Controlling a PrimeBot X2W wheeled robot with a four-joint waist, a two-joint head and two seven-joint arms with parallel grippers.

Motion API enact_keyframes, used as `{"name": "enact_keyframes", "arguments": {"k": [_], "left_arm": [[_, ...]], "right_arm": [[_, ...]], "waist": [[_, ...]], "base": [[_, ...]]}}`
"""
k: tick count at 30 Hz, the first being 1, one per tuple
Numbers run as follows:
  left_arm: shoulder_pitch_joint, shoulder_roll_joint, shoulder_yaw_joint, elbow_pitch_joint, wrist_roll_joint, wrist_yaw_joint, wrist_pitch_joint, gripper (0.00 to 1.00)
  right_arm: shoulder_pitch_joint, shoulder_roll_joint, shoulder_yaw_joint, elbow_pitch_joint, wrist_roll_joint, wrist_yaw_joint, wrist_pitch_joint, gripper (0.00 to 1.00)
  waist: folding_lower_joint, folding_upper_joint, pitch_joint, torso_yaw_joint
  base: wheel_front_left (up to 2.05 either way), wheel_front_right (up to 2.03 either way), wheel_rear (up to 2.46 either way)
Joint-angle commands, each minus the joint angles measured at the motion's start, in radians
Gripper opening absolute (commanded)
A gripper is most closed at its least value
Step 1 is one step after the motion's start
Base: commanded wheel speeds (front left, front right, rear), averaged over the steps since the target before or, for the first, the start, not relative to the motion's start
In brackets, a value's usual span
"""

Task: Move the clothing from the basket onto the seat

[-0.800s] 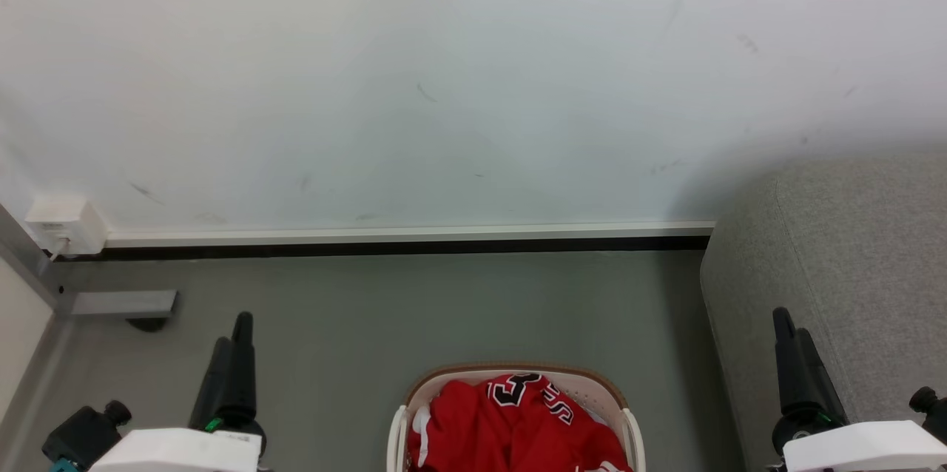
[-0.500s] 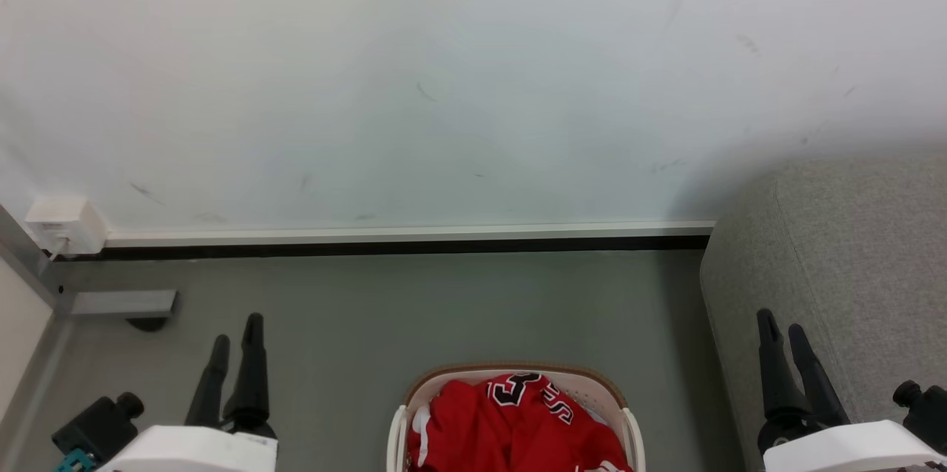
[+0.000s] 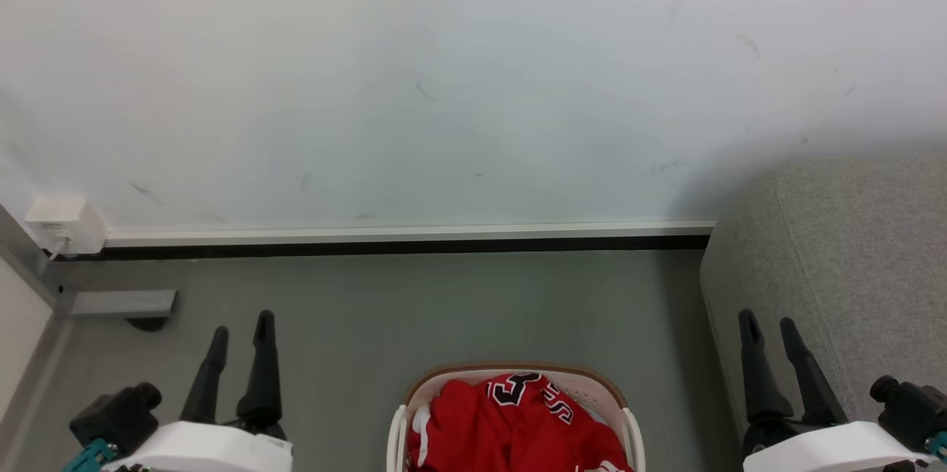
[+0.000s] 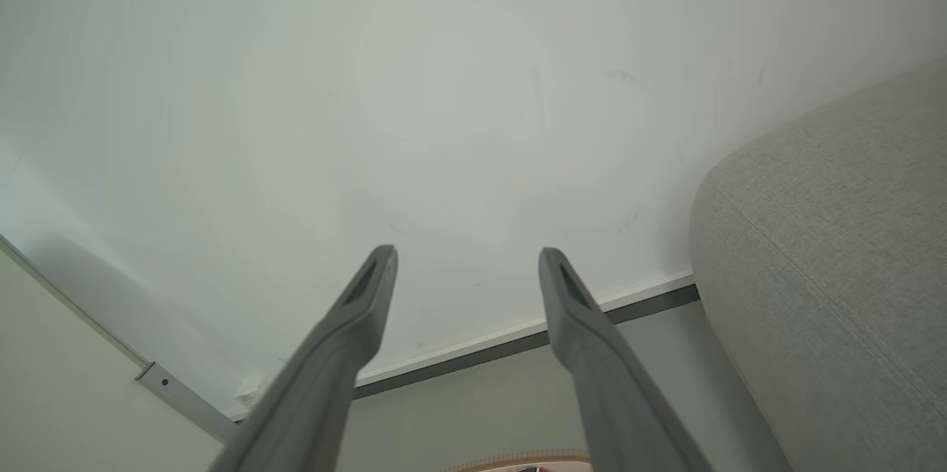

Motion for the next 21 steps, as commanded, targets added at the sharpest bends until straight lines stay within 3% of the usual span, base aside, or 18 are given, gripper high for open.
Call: {"name": "enact_keyframes", "arguments": {"k": [1, 21], "left_arm": [[0.003, 0.013, -0.005, -0.012, 0.033, 0.002, -0.01, 1.0], [0.01, 0.017, -0.017, -0.009, 0.222, 0.001, -0.061, 1.0]], "right_arm": [[-0.024, -0.011, 0.005, -0.012, -0.027, -0.001, -0.011, 1.0], [-0.025, -0.012, 0.015, 0.012, -0.218, -0.001, -0.062, 1.0]], "waist": [[0.0, 0.0, 0.0, -0.001], [0.0, 0.0, -0.001, -0.006]], "base": [[0.0, 0.0, 0.0], [0.0, 0.0, 0.0]]}}
